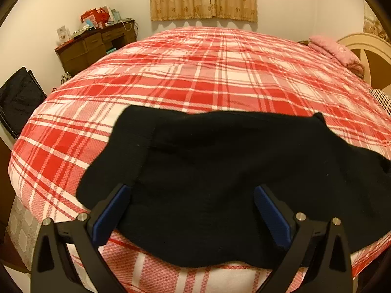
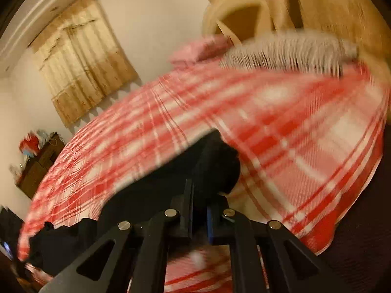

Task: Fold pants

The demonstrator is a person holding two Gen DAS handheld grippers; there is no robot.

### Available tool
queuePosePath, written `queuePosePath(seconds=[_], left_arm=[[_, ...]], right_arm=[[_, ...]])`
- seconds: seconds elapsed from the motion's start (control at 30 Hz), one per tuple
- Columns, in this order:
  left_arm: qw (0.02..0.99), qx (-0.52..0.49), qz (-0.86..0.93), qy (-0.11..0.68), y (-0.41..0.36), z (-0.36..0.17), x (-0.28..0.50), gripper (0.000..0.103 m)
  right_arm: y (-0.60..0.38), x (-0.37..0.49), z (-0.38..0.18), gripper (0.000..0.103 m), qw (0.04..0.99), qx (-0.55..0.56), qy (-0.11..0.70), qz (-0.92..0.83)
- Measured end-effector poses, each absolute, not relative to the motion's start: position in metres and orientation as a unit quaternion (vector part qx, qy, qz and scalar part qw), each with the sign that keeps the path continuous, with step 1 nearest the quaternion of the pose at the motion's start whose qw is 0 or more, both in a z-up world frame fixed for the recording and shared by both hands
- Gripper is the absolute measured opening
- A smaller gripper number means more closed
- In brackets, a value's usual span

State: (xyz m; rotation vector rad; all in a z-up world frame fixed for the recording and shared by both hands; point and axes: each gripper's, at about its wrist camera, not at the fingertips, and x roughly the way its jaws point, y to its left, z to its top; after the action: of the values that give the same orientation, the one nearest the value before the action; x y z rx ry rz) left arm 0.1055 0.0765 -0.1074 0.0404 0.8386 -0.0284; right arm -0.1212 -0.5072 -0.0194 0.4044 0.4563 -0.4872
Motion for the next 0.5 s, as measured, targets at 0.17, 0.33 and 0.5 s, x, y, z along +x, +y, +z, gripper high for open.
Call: queuePosePath(seconds=[0.17,0.33,0.5], left_arm=[[0.914,0.0,-0.015,0.405,0.083,-0.103,0.106,0.103],[0.914,-0.003,-0.026,0.405,0.081,-0.104,0.104,0.103],[0.915,0.011,-0.026,0.402,0.08,-0.104,0.101,0.103]], right_arm=[[-0.404,-0.097,0.027,0.008,0.965,0.004,0.208,-0.16],[-0.311,-0.055,-0.023,0.008,0.956,-0.078,0.281,-0.032],[-0.256,-0.013,-0.12,0.017,0.913,-0.146,0.381,0.011]])
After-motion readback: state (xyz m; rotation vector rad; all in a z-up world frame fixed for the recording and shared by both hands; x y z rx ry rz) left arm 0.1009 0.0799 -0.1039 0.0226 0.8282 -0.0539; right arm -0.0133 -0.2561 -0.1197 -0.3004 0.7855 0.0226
